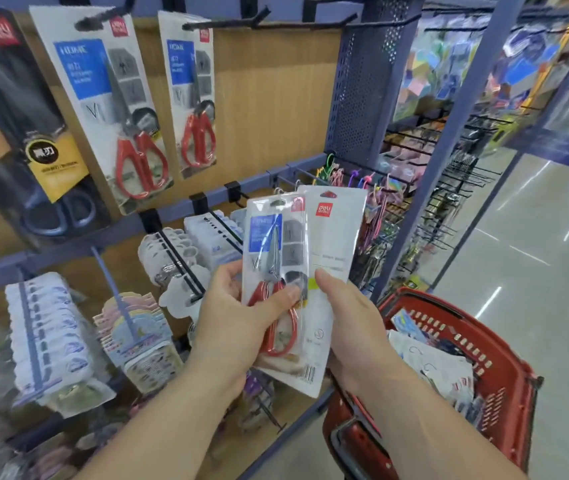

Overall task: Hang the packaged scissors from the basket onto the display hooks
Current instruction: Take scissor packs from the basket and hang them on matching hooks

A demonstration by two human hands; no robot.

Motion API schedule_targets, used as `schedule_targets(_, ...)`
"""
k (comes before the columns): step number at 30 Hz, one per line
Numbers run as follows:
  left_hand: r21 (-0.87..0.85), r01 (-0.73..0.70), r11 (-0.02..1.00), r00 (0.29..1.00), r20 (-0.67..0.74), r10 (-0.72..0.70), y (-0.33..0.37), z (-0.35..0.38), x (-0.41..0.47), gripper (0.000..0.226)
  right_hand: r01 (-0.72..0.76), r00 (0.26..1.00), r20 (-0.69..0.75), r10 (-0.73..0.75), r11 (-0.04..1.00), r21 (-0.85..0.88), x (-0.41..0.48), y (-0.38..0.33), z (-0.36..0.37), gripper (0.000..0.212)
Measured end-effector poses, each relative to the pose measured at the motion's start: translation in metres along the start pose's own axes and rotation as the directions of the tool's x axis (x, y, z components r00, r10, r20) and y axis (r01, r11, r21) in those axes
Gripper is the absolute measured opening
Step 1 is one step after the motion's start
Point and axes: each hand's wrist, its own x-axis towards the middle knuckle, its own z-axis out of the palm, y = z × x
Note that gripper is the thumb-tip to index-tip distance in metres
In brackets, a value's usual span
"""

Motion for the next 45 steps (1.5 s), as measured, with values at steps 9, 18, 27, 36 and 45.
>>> schedule_targets(9, 0.134, -0.044, 0.99, 0.998, -0.027, 0.048, 0.002, 0.008, 0.005, 0.042, 0.038, 0.986, 0.151, -0.068, 0.98, 0.194, 0.011, -0.025, -0.003, 0.068)
schedule_targets(18, 0.183, -0.273, 0.944, 0.946, -0.126, 0.298, 0.048, 0.021, 0.026, 0.03, 0.185, 0.982, 0.066, -0.176, 0.967, -0.177, 0.064, -0.067, -0.016, 0.06)
schedule_targets(27, 0.235, -0.417, 0.878, 0.875, -0.155, 0.458, 0.091, 0.065, 0.038, 0.028, 0.378, 0.924, 0.134, -0.357, 0.906, -0.192, 0.107, -0.109, -0.05, 0.052)
schedule_targets(36, 0.151, -0.427, 0.891, 0.86, -0.238, 0.452, 0.098, 0.091, 0.045, 0.026, 0.431, 0.895, 0.211, -0.392, 0.884, -0.184, 0.118, -0.117, -0.063, 0.017)
schedule_targets(45, 0.175, -0.421, 0.89, 0.845, -0.282, 0.455, 0.091, 0.085, 0.058, 0.026, 0.492, 0.859, 0.253, -0.445, 0.854, -0.169, 0.122, -0.125, -0.06, 0.017)
